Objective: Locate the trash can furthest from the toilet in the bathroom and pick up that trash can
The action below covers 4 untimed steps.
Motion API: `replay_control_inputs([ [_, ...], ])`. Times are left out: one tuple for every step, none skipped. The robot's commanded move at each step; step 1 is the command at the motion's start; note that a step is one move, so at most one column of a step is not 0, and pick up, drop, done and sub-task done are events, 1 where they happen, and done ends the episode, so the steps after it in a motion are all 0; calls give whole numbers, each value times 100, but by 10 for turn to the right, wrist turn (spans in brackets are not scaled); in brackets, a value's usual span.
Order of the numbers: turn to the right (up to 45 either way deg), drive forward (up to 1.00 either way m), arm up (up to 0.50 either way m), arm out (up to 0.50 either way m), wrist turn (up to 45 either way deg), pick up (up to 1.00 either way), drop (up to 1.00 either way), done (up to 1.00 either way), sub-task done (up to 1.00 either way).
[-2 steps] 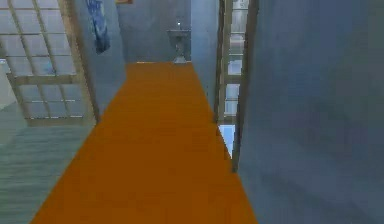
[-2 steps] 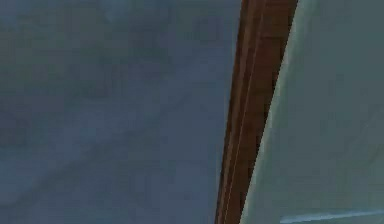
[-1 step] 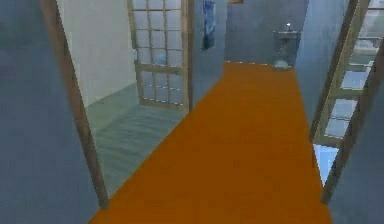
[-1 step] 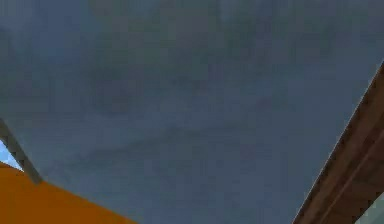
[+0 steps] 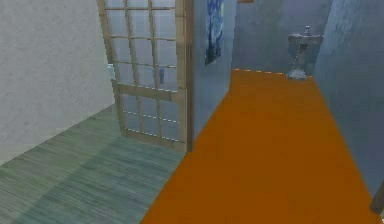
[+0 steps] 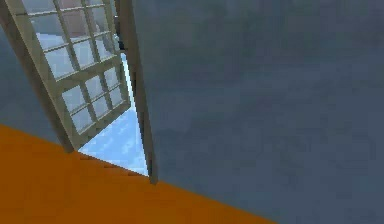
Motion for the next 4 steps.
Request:
replay_control_inputs([
  [-30, 0, 0, 0, 0, 0, 0, 0, 0],
  [0, 30, 0, 0, 0, 0, 0, 0, 0],
  [-180, 0, 0, 0, 0, 0, 0, 0, 0],
  [0, 45, 0, 0, 0, 0, 0, 0, 0],
])
